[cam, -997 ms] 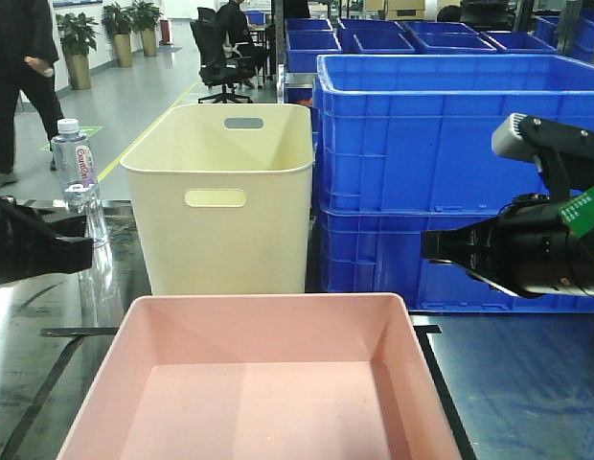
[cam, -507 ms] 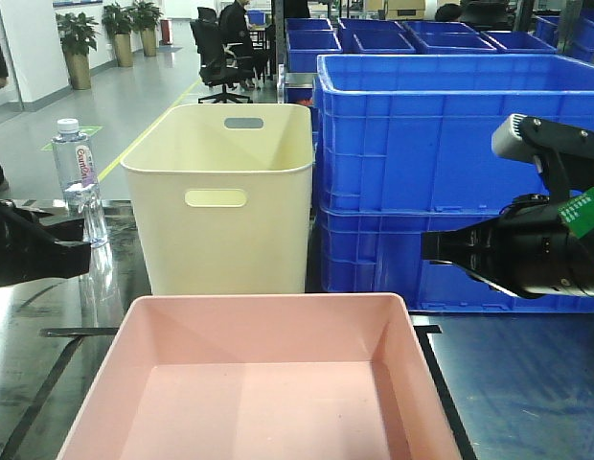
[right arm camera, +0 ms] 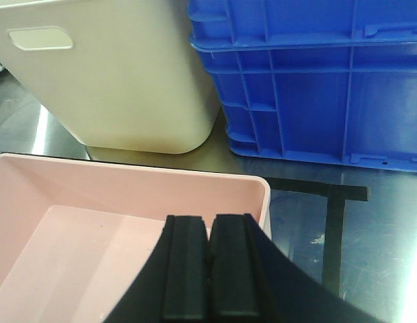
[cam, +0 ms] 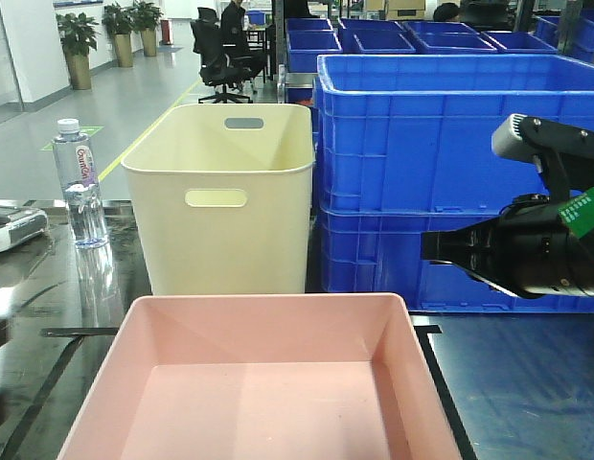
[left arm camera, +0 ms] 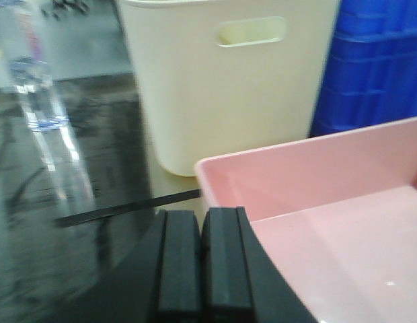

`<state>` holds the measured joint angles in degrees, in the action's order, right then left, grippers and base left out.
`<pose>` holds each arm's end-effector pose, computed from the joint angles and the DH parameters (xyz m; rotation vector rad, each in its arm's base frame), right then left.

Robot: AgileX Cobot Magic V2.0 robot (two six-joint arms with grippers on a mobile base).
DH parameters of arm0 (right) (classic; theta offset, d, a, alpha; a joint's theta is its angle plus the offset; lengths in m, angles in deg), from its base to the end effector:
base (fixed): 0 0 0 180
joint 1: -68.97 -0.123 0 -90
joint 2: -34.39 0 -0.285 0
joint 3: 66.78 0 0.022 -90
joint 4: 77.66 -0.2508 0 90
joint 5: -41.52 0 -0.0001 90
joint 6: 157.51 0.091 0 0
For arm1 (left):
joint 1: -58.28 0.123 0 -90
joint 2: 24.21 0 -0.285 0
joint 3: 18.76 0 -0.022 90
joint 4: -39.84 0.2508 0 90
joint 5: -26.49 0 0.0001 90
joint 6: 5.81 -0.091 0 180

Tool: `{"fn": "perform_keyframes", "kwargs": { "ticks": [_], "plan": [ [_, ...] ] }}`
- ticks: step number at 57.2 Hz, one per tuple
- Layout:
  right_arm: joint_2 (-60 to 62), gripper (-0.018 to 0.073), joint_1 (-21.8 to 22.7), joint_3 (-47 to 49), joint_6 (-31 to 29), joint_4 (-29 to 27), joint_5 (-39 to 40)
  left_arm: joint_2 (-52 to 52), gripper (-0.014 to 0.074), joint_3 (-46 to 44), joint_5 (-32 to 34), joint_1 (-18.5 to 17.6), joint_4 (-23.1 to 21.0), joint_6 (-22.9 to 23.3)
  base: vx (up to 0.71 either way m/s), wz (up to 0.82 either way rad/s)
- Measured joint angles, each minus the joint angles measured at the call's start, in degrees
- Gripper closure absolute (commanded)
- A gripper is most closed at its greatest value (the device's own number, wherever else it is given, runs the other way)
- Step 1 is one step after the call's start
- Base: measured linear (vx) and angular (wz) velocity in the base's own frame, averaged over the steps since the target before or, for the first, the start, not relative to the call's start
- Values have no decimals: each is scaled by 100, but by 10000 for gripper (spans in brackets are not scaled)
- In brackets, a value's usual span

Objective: Grab pink bin and stack on right shelf

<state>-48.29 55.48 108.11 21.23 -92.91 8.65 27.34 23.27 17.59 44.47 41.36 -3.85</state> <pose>0.2805 0.0807 0.3926 -0.1219 2.1073 0.4140 0.1587 -0.0386 0.3327 0.2054 1.7801 -0.1750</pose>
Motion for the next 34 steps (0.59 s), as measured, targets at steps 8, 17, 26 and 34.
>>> {"fn": "perform_keyframes", "kwargs": {
  "ticks": [8,17,26,34],
  "plan": [
    [0,501,0,0,0,0,0,-1404,602,1349,423,632,15,0,0,0],
    [0,501,0,0,0,0,0,-2883,602,2530,496,1140,15,0,0,0],
    [0,501,0,0,0,0,0,-4256,601,3576,446,1432,15,0,0,0],
    [-18,501,0,0,-2,0,-7,-4419,601,3661,126,1469,4,0,0,0]
  ]
}}
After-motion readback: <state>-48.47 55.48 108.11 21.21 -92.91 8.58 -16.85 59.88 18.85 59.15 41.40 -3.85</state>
